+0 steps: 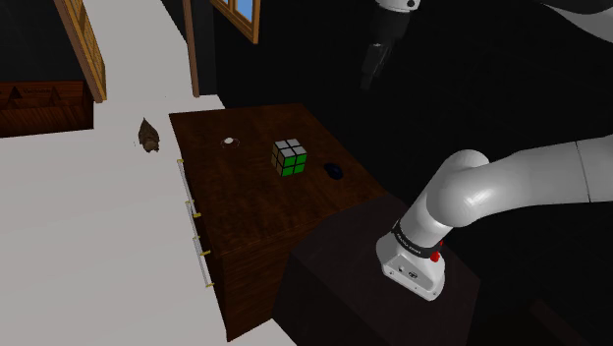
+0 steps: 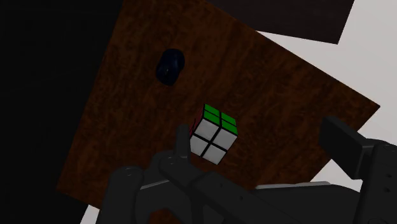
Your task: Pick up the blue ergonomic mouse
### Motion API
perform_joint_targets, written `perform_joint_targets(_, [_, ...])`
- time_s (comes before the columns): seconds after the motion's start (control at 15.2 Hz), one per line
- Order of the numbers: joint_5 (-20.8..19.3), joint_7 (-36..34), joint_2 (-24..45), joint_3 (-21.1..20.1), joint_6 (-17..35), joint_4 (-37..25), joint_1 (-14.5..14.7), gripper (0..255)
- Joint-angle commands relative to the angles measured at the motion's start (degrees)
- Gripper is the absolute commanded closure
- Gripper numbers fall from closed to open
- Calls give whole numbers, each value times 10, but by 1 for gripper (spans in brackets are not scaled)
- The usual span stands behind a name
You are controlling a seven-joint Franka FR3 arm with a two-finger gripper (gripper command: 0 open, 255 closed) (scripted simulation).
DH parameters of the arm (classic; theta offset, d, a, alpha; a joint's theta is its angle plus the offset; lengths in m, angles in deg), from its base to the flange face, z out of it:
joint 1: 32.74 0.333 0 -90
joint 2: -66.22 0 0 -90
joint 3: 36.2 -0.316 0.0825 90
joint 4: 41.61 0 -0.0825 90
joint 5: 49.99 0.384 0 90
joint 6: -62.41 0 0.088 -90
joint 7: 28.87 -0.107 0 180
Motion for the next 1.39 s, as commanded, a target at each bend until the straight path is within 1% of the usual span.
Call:
perform_joint_targets(0.0, [0, 0, 0, 0, 0, 0, 0, 0])
perform_joint_targets(0.4, [-5, -13, -2, 30, 118, 110, -22, 0])
perform_joint_targets(0.73, [-11, -23, 22, 57, 224, 185, -43, 0])
perform_joint_targets(1.06, [-16, -29, 73, 85, 341, 243, -63, 0])
perform_joint_targets(1.32, [-16, -30, 137, 109, 443, 276, -76, 0])
